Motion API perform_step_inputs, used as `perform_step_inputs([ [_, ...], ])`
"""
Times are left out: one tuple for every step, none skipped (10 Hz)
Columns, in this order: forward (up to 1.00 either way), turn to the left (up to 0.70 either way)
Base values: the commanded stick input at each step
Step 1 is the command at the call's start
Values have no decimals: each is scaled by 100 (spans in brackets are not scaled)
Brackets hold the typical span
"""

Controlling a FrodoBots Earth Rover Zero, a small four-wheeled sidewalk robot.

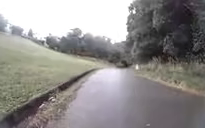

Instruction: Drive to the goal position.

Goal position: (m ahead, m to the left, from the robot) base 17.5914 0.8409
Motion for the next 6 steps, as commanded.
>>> perform_step_inputs([
  [70, -16],
  [70, -16],
  [70, -16],
  [70, -16],
  [70, -16],
  [70, -16],
])
